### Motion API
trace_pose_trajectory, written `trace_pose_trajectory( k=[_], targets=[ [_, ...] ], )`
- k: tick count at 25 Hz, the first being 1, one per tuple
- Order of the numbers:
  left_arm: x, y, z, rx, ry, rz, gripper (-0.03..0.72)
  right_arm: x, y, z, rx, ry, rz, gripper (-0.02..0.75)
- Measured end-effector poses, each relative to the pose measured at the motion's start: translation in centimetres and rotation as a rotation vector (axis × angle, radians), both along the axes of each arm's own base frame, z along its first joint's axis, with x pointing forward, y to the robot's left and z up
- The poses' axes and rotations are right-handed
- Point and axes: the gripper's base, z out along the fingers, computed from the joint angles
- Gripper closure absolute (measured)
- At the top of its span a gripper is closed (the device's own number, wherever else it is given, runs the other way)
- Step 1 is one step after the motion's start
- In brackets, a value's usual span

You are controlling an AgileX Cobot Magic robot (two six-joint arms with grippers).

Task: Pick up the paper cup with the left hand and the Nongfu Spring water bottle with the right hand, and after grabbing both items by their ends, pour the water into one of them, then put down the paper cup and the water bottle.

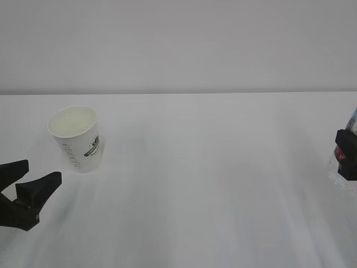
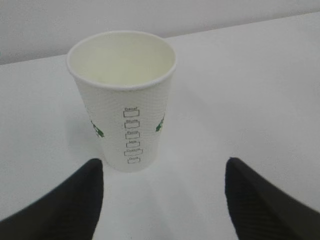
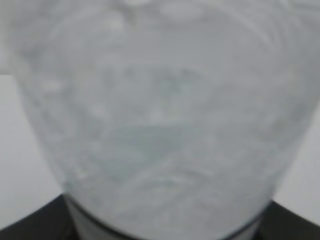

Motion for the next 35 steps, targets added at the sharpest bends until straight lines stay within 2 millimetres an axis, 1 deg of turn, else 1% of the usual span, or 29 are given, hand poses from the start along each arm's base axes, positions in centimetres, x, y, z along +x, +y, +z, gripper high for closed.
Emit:
trace_pose_trajectory(
  k=[3, 7, 11, 16, 19, 21, 23, 25, 27, 31, 35],
  targets=[
    [0.6, -0.2, 0.1, -0.005, -0.011, 0.001, 0.059, 0.0, 0.0, 0.0, -0.002, -0.001, 0.004, 0.327],
    [1.6, -0.6, 0.2, -0.048, -0.009, -0.010, 0.027, 0.0, 0.0, 0.0, -0.002, 0.003, 0.004, 0.328],
    [2.4, -1.1, 0.2, -0.077, -0.004, -0.027, 0.028, 0.0, 0.0, 0.0, -0.002, 0.007, 0.004, 0.328],
    [2.4, -1.1, 0.1, -0.080, 0.001, -0.032, 0.086, 0.0, 0.0, 0.0, -0.003, 0.007, 0.005, 0.328],
    [2.4, -1.1, 0.1, -0.080, 0.003, -0.032, 0.097, 0.0, 0.0, -0.1, -0.003, 0.009, 0.005, 0.328],
    [2.4, -1.1, 0.1, -0.080, 0.003, -0.028, 0.089, 0.0, 0.0, -0.1, -0.003, 0.009, 0.005, 0.328],
    [2.4, -1.1, 0.0, -0.080, 0.008, -0.026, 0.062, 0.0, 0.0, -0.1, -0.003, 0.009, 0.005, 0.328],
    [2.5, -1.1, -0.3, -0.097, 0.032, -0.019, 0.022, 0.0, 0.0, -0.1, -0.003, 0.009, 0.005, 0.328],
    [2.5, -1.1, -0.9, -0.108, 0.065, -0.011, 0.005, 0.0, 0.0, -0.1, -0.003, 0.009, 0.005, 0.328],
    [2.9, -1.2, -1.9, -0.105, 0.107, -0.004, -0.004, 0.0, 0.0, -0.1, -0.003, 0.009, 0.005, 0.328],
    [4.2, -1.4, -2.6, -0.108, 0.113, 0.013, -0.004, 0.0, 0.0, -0.1, -0.003, 0.010, 0.005, 0.328]
  ],
)
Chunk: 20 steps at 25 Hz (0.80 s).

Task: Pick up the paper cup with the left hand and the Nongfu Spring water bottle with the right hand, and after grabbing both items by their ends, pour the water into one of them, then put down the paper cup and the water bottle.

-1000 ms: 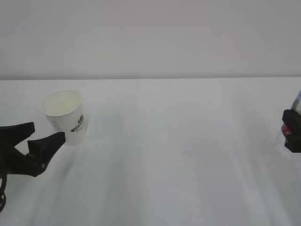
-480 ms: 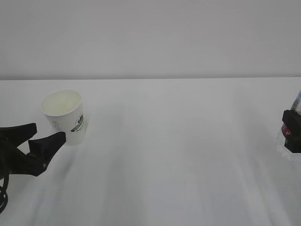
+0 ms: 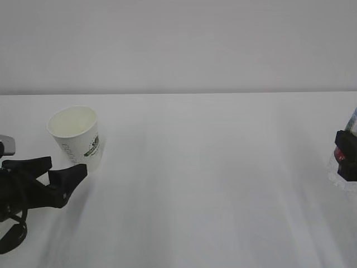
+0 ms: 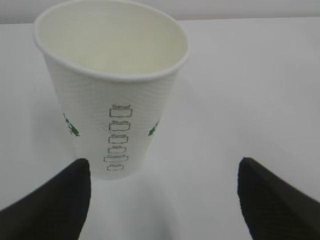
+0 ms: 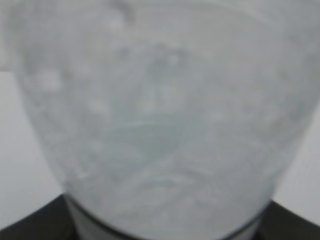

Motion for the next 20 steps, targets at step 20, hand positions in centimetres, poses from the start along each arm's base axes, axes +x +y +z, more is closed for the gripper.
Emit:
trace_pose_trajectory(
  k=[20],
  targets=[
    [2.9, 0.0, -1.9, 0.029, 0.002, 0.080, -0.004, -0.1, 0.0, -0.2, -0.001, 0.019, 0.000, 0.328]
  ],
)
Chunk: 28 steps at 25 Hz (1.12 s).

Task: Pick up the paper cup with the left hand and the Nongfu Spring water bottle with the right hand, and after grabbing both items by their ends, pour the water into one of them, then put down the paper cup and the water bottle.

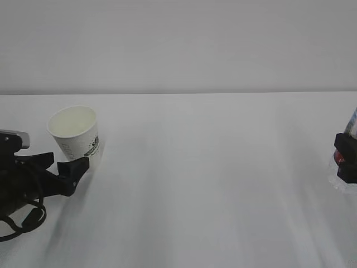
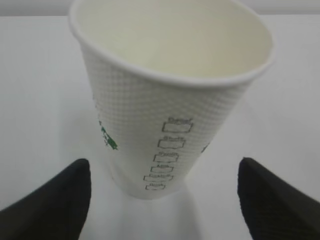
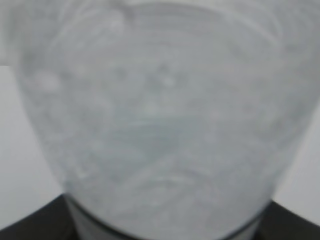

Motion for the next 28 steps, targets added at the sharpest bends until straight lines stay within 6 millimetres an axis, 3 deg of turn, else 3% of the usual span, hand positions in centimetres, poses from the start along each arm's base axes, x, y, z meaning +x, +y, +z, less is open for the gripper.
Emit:
trace_pose_trajectory(
  k=[28],
  targets=[
    [4.1, -1.1, -1.2, -0.012, -0.049, -0.008, -0.004, 0.1, 0.0, -0.7, -0.006, 0.038, 0.001, 0.328]
  ],
)
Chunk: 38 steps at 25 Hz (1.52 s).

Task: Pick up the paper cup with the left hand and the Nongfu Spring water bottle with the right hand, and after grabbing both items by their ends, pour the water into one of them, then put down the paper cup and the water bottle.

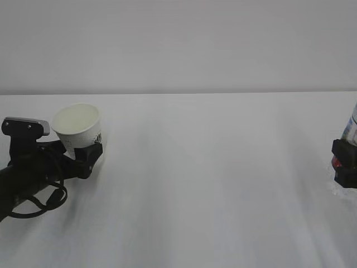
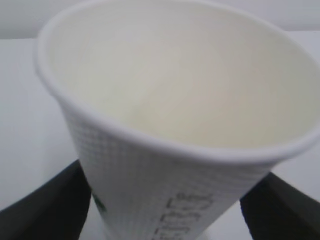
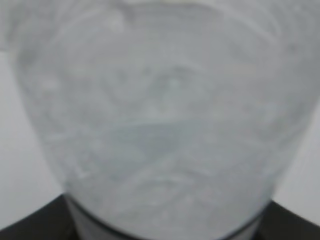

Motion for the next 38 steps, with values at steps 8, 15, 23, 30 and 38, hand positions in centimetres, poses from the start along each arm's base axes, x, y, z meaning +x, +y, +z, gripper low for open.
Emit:
trace_pose_trajectory(
  k=[8, 15, 23, 30, 38],
  targets=[
    [0.2, 0.0, 0.0, -0.001, -0.003, 0.000, -0.004, 0.0, 0.0, 0.0, -0.021, -0.002, 0.008, 0.329],
    [1.6, -0.4, 0.1, -0.010, -0.039, 0.000, -0.004, 0.1, 0.0, 0.3, -0.033, -0.042, 0.012, 0.329],
    [1.8, -0.5, -0.7, -0.006, -0.023, 0.000, -0.004, 0.1, 0.0, 0.4, -0.036, -0.048, 0.013, 0.329],
    [1.8, -0.4, -0.7, -0.006, -0.022, 0.006, 0.012, 0.1, 0.0, 0.4, -0.036, -0.048, 0.013, 0.329],
    [1.8, -0.4, -0.7, -0.006, -0.022, 0.006, 0.133, 0.1, 0.0, 0.4, -0.038, -0.049, 0.014, 0.329]
  ],
)
